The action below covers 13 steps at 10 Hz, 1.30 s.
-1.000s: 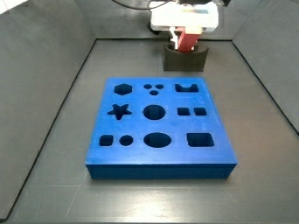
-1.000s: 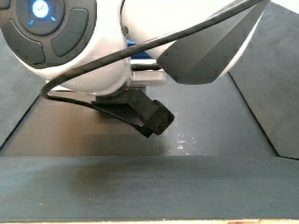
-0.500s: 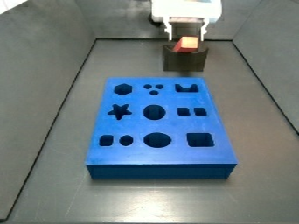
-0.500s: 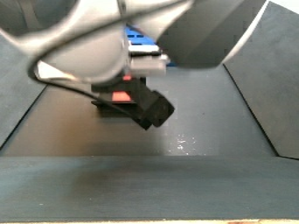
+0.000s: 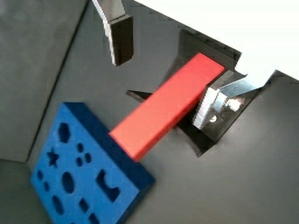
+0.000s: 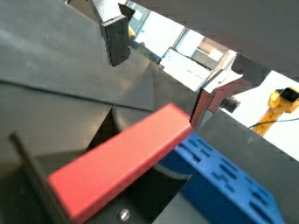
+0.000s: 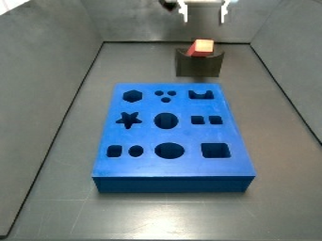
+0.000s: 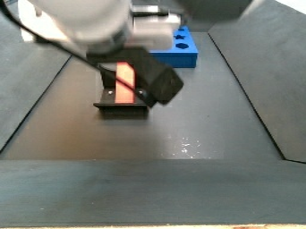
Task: Pick up the rectangle object. Move up. Place the rectangle object on the fixture. Regrasp the rectangle object. Move to above the board. Insert the rectangle object.
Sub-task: Regrasp the rectangle object.
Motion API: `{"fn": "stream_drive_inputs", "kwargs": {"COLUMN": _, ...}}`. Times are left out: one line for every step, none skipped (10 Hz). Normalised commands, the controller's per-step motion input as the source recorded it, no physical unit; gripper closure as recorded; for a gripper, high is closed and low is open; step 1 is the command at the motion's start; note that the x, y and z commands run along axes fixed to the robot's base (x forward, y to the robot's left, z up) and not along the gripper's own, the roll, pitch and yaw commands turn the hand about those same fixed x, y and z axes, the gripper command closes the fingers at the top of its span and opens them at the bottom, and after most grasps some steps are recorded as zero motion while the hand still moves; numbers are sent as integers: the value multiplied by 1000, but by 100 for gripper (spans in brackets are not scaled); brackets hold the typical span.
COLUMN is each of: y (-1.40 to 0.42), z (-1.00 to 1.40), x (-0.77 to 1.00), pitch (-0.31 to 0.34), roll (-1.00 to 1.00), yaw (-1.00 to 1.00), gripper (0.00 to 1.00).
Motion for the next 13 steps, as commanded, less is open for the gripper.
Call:
{"fn": "stream_drive_inputs", "kwargs": {"y": 6, "z": 220, "x": -33, "pitch": 71, "roll": 42, "yaw": -4, "gripper": 0}}
{"fn": "stream_drive_inputs", "kwargs": {"y": -1000, "z": 792, "x": 4, "pitch": 79, "roll": 1000, "yaw": 18, "gripper": 0}}
{"fn": "stream_drive_inputs", "kwargs": {"y": -1000, "z": 772, "x": 7, "pitch": 79, "roll": 1000, "yaw": 17, "gripper": 0}}
{"fn": "stream_drive_inputs", "kwargs": {"y": -1000, "z": 750, "x": -17, "pitch": 69, "roll": 1000, "yaw": 16, "gripper": 0}}
{"fn": "stream_drive_inputs", "kwargs": {"y": -1000, "z": 706, "x": -42, "pitch": 61, "roll": 1000, "yaw": 15, "gripper": 0}}
{"fn": "stream_drive_inputs", "kwargs": {"y": -1000, "z": 611, "x": -54, "pitch": 56, "roll": 1000, "yaw": 14, "gripper": 0}}
{"fn": "stream_drive_inputs", "kwargs": {"y": -1000, "z": 549, "x": -54, "pitch": 54, "roll": 1000, "yaw": 14, "gripper": 0}}
{"fn": "stream_drive_inputs", "kwargs": {"y": -1000, "z": 401, "x": -48, "pitch": 52, "roll": 1000, "yaw": 13, "gripper": 0}}
{"fn": "stream_drive_inputs", "kwargs": {"y": -830, "z": 281, "x": -39, "pitch": 50, "roll": 1000, "yaw": 13, "gripper": 0}}
{"fn": "stream_drive_inputs", "kwargs": {"y": -628, "z": 184, "x": -38, "pitch": 48, "roll": 1000, "yaw": 13, "gripper": 0}}
{"fn": "stream_drive_inputs", "kwargs": {"y": -362, "z": 84, "x": -32, "pitch": 42, "roll": 1000, "yaw": 14, "gripper": 0}}
{"fn": "stream_drive_inputs", "kwargs": {"y": -160, "z": 38, "x": -30, "pitch": 38, "roll": 1000, "yaw": 14, "gripper": 0}}
{"fn": "stream_drive_inputs", "kwargs": {"y": -36, "z": 25, "x": -27, "pitch": 35, "roll": 1000, "yaw": 15, "gripper": 0}}
